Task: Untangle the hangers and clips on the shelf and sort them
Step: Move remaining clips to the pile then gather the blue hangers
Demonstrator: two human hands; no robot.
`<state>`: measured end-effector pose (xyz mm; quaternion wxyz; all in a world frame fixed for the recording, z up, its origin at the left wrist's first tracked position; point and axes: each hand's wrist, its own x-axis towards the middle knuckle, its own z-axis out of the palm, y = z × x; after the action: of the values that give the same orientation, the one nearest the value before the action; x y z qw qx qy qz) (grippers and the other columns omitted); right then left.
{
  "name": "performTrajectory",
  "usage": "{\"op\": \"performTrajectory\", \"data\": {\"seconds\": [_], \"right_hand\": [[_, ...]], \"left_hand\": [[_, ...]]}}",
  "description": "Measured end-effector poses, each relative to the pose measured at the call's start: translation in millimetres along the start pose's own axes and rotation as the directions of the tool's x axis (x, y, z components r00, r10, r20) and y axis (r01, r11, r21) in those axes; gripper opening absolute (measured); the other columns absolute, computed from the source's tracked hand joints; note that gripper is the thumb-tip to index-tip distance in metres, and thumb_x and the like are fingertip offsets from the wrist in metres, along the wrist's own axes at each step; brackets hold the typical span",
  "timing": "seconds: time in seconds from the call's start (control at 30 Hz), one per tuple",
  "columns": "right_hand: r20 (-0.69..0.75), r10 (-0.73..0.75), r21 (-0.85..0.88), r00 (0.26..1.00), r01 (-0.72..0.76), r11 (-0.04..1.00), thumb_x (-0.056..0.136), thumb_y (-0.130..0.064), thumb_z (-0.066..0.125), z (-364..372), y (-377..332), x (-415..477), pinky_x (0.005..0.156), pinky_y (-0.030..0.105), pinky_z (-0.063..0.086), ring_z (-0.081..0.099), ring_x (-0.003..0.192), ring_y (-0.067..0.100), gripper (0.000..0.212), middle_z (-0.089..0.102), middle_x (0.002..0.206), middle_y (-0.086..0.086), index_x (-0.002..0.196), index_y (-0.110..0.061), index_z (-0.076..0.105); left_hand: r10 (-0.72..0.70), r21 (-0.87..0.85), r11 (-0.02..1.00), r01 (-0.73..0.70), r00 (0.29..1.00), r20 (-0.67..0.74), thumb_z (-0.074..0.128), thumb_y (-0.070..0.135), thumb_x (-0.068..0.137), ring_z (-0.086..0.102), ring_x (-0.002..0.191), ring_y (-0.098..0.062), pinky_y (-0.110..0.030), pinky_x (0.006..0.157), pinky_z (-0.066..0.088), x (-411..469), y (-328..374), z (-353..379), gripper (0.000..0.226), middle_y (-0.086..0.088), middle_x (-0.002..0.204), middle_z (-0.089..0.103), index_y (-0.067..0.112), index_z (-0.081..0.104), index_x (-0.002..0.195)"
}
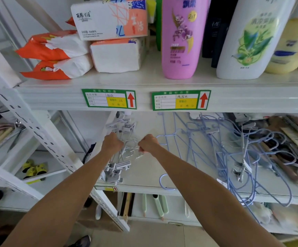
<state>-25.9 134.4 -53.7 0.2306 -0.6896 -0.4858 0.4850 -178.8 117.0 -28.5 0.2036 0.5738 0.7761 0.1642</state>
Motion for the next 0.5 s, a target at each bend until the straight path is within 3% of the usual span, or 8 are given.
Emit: {"op": "performTrajectory", "data": {"seconds": [0.1,0.23,0.3,0.37,0.5], "right_hand": [[-0.002,-0.017,0.016,1.0,0.017,1.0,0.085,-0.004,0.056,-10.0,7.1,-3.7,0.077,0.034,0.061,0.067,0.057,0.02,0.019,0.069,0.064,0.009,0.103,0.0,0.062],[0.028,-0.006,0.007,1.0,0.006,1.0,0.082,0.0,0.057,-22.5,15.8,-6.2,0.077,0.042,0.062,0.074,0.068,0.027,0.009,0.071,0.067,0.014,0.088,0.002,0.064],[0.035,0.008,0.031,0.999,-0.009,0.999,0.085,0.003,0.056,-32.4,16.7,-15.6,0.064,0.033,0.062,0.069,0.055,0.022,0.009,0.065,0.062,0.014,0.077,0.0,0.06],[0.032,0.006,0.039,0.999,-0.008,0.999,0.088,0.005,0.055,-40.8,17.8,-20.8,0.046,0.022,0.053,0.062,0.045,0.015,0.02,0.062,0.057,0.012,0.07,-0.002,0.056],[0.064,0.001,0.018,0.998,-0.002,1.0,0.092,0.0,0.051,-52.7,26.4,-28.1,0.066,0.026,0.053,0.061,0.055,0.014,0.026,0.062,0.046,0.001,0.067,-0.006,0.056]], "left_hand": [[-0.002,0.02,1.0,0.002,1.0,0.015,0.063,0.014,0.088,0.056,0.075,-0.028,-0.031,0.062,0.044,-3.6,0.3,1.6,0.012,-0.002,0.07,0.052,0.006,0.054,0.091],[-0.029,0.04,0.999,0.027,0.999,0.046,0.065,0.024,0.089,0.061,0.083,-0.029,-0.03,0.065,0.045,-8.9,-3.9,-1.7,0.025,-0.004,0.079,0.055,0.003,0.058,0.101],[-0.039,0.05,0.998,0.036,0.998,0.054,0.066,0.027,0.088,0.064,0.092,-0.031,-0.029,0.067,0.045,-11.1,-5.3,-3.5,0.029,-0.008,0.087,0.058,0.002,0.057,0.101],[-0.051,0.051,0.998,0.048,0.997,0.053,0.068,0.025,0.085,0.066,0.093,-0.032,-0.029,0.065,0.047,-11.5,-6.4,-4.7,0.032,-0.011,0.091,0.063,0.0,0.058,0.1],[-0.056,0.041,0.998,0.055,0.998,0.025,0.069,0.026,0.084,0.065,0.095,-0.034,-0.032,0.071,0.05,-11.8,-6.8,-3.9,0.03,-0.016,0.102,0.065,0.002,0.058,0.099]]}}
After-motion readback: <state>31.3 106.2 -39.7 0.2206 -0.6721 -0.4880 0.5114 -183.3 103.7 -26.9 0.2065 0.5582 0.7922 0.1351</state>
